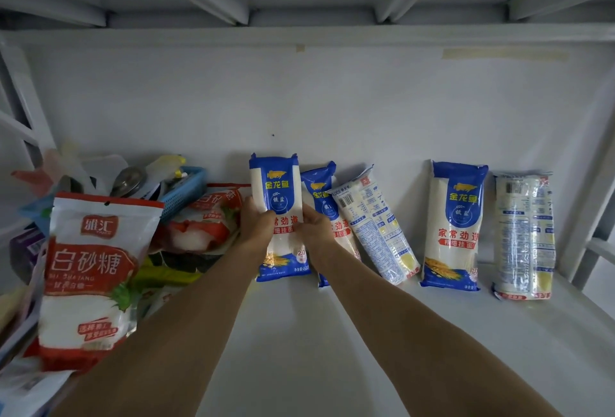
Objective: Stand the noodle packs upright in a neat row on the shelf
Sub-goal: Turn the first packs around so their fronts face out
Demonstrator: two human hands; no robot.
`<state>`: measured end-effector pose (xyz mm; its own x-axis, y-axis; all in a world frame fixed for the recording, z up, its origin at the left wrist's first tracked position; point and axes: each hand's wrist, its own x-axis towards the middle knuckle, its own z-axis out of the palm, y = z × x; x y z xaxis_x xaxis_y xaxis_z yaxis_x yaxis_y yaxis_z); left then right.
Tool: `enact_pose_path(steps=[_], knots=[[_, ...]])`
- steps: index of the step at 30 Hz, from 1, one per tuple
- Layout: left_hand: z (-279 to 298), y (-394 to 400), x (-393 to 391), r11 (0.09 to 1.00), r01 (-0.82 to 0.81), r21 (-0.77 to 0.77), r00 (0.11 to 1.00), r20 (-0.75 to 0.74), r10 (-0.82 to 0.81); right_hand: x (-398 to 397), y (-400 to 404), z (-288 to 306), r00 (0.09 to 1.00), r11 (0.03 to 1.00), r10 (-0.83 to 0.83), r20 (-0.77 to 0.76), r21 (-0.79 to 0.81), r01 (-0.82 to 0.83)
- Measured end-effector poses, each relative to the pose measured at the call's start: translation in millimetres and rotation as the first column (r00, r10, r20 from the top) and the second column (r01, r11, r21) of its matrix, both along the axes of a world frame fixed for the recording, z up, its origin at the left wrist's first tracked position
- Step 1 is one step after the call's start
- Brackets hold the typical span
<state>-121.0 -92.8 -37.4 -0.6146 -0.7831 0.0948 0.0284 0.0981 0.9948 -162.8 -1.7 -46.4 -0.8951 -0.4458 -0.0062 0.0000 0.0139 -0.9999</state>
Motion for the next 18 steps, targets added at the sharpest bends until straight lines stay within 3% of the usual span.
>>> enact_pose_path(steps=[6,10,15,18], knots=[[-11.4,-3.1,-22.0,0.996,0.008,-0.086,0.999,0.041,-0.005,-5.2,-3.8,-5.5,0.983,0.994,0.011,-0.181,0.113,0.01],[-16.8,-1.4,-31.4,0.979,-0.019,-0.201,1.0,0.018,0.023,-3.2,-12.1,-9.0,0.94,0.959,-0.061,-0.335,0.241,0.148],[-25.0,9.1,-21.9,0.924,-0.199,-0.328,0.98,-0.072,0.186,9.8,-7.9,-11.6,0.863,0.932,-0.219,-0.455,0.166,0.323],[-30.2,20.9,-13.3,0.819,-0.227,-0.526,0.969,-0.041,0.243,11.5,8.3,-8.5,0.789,0.89,-0.305,-0.533,0.135,0.436]])
